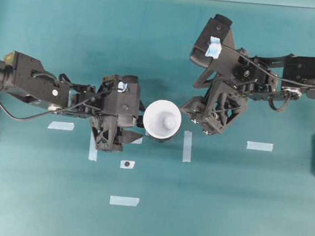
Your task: Holding the cup holder with the left arm, the right arm places the cup into the cup holder.
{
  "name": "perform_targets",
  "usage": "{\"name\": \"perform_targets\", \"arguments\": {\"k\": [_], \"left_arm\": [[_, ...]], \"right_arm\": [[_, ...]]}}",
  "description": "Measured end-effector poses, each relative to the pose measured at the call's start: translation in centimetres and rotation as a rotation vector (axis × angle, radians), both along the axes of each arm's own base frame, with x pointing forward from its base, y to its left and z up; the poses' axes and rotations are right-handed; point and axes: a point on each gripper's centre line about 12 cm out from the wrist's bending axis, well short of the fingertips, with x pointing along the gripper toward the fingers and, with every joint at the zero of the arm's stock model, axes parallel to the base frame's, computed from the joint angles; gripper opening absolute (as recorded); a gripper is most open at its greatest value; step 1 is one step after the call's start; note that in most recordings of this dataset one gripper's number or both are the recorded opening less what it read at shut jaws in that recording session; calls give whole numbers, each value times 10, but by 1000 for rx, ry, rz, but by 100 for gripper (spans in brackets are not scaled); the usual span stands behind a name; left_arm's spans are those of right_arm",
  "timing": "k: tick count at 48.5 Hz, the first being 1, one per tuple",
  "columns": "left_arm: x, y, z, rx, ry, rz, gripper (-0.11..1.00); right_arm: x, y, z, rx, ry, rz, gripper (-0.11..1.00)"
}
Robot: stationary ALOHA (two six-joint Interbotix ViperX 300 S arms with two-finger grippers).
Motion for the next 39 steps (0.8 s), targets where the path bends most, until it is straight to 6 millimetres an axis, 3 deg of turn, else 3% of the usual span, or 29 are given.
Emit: {"name": "perform_targets", "arguments": {"k": [14,39], "left_arm": [[-1,1,14,2,-32,2,92],[-12,-1,20,2,-15,1,92]], "right_arm": [[0,0,0,0,0,0,88],[0,0,0,1,0,0,88]]}}
